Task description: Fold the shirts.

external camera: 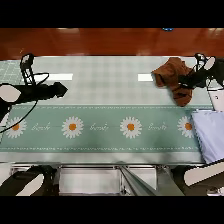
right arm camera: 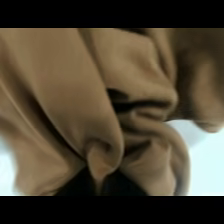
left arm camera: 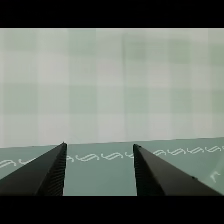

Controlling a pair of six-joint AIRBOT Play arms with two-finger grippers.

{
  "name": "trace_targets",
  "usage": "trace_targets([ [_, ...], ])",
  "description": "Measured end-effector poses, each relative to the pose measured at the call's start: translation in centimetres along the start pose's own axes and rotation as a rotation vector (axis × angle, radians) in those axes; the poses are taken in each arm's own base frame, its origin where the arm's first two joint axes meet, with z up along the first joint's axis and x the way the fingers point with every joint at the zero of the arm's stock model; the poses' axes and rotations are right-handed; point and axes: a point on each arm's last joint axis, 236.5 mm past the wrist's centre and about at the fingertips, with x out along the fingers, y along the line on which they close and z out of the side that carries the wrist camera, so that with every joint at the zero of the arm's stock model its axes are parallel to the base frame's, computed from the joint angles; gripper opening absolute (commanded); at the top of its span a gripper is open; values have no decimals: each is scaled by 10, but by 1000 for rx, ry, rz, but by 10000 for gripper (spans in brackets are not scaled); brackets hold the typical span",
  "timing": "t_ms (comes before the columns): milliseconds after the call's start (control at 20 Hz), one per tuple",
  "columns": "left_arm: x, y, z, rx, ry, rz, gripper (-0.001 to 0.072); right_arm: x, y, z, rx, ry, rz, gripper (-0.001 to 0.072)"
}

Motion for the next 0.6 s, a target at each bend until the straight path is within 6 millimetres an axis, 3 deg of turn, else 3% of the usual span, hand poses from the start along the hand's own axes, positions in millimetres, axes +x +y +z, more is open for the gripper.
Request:
trace_targets([
  [150,-10,2,17,-29,-50,4,508,-4,5,-4,-4,15,25,25],
  [250,-32,5,44,-49,-131,9,508,-25,9,2,-23,-17,37,25],
  [450,-93,4,83,-46,-289,16,508,-112,27,34,-82,-235,72,25],
  [600,-124,-13,78,-19,-308,-11,508,-196,55,52,-155,-439,99,25],
])
